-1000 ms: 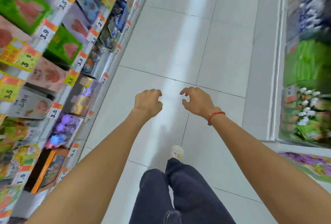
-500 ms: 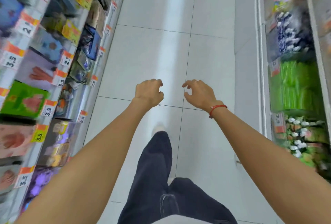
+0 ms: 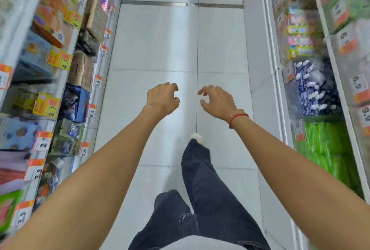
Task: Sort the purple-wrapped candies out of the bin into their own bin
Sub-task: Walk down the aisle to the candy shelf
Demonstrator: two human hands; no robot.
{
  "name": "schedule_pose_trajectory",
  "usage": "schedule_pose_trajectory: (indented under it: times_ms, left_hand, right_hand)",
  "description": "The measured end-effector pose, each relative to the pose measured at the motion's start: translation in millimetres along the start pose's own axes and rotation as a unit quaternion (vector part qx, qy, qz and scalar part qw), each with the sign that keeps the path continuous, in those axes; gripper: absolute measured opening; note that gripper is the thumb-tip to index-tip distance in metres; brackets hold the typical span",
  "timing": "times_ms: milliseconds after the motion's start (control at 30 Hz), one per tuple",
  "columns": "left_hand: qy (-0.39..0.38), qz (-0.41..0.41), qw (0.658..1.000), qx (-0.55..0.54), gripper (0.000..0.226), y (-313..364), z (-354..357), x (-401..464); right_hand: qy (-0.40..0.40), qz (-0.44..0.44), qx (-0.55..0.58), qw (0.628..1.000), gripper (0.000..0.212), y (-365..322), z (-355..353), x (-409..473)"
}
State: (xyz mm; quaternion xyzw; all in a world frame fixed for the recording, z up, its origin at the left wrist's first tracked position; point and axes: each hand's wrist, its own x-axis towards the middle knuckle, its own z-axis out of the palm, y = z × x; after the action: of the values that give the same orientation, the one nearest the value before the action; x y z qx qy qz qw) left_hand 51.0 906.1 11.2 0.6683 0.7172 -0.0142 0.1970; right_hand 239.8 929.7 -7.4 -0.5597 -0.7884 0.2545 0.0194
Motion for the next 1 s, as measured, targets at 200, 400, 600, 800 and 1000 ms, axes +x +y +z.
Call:
schedule_pose_trajectory:
  times_ms: [200, 400, 600, 800, 1000]
  left_hand:
    - [0.012, 0.001, 1.0, -0.013, 0.039, 34.5, -48.0, 139.9]
    - [0.011, 0.015, 1.0, 0.0, 0.039, 53.4, -81.8, 285.3]
    - [-0.021, 0.023, 0.999, 0.021, 0.039, 65.7, -117.6, 443.9]
    - [-0.04, 0.033, 0.998, 0.041, 0.038, 95.0, -167.1, 598.3]
    - [-0.032, 0.04, 0.998, 0.034, 0.038, 143.6, -203.0, 752.8]
  right_hand:
    - [0.0, -0.004, -0.011, 1.0, 0.033, 48.5, -71.1, 123.6]
    - [0.008, -0.002, -0.032, 0.999, 0.033, 89.5, -127.7, 254.4]
    - [0.007, 0.019, -0.023, 1.0, 0.033, 137.1, -185.5, 394.6]
    - [0.02, 0.035, -0.008, 0.999, 0.033, 186.2, -252.3, 527.3]
    - [0.012, 0.042, -0.019, 0.999, 0.034, 255.4, -319.7, 660.0]
